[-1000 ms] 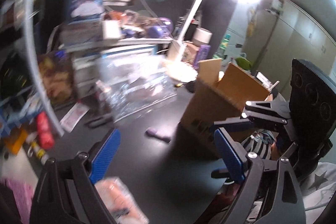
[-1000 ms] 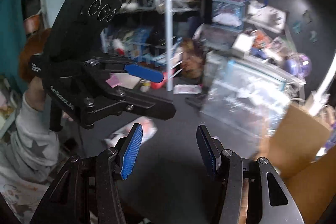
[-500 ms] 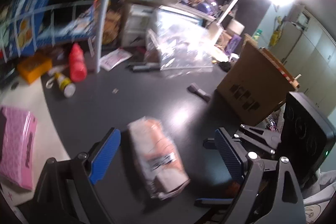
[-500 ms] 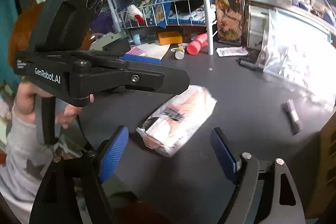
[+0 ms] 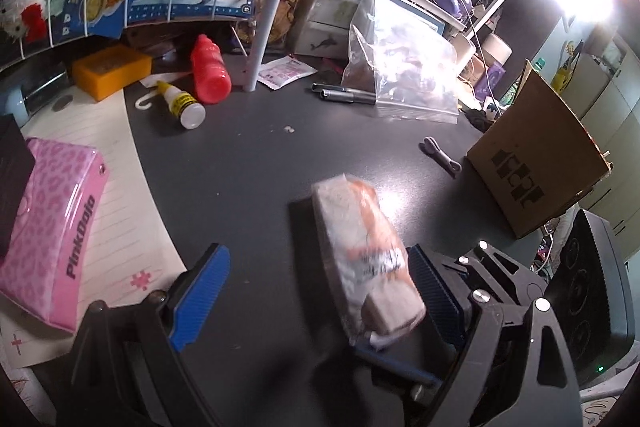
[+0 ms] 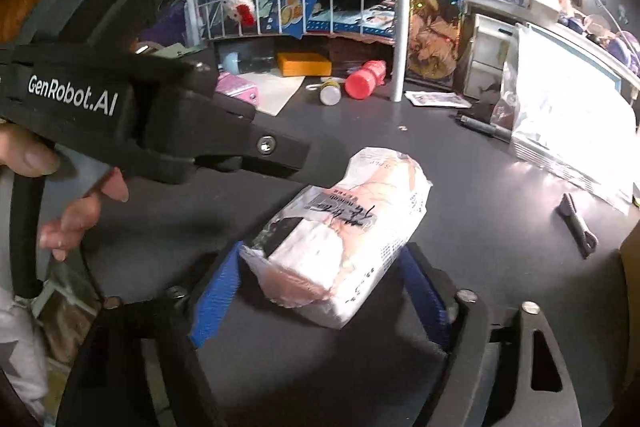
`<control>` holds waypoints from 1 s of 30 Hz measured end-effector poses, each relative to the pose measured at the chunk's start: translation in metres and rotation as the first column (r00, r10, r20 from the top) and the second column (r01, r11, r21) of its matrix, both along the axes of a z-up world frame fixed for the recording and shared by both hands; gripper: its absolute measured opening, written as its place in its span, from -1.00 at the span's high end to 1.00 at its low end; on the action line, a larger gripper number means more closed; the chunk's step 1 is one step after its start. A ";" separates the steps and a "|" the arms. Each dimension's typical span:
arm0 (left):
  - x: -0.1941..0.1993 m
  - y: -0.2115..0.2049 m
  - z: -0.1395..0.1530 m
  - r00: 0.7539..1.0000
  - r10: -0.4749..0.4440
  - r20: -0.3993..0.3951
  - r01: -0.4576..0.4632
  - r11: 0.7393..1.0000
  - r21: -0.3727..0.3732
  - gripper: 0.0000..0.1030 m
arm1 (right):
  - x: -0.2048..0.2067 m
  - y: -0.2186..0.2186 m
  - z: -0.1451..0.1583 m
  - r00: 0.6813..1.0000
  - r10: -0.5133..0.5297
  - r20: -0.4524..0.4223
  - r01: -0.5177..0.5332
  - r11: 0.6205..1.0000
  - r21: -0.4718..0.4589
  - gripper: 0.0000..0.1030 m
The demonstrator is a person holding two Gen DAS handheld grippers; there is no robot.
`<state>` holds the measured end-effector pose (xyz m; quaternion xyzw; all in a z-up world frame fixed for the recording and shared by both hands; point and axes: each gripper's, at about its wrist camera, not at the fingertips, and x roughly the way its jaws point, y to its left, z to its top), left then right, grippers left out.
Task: Organize objects
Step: 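Grasp the plastic-wrapped pastry with the right gripper and lift it, then close the left gripper on the pastry while the right gripper holds it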
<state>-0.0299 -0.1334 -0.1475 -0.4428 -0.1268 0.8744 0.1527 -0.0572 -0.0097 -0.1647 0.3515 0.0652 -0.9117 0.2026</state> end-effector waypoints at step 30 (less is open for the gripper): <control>-0.037 0.090 0.076 0.974 -0.203 -0.105 0.209 0.977 0.045 0.18 | 0.020 0.065 0.084 0.973 0.136 -0.185 -0.129 0.990 0.047 0.43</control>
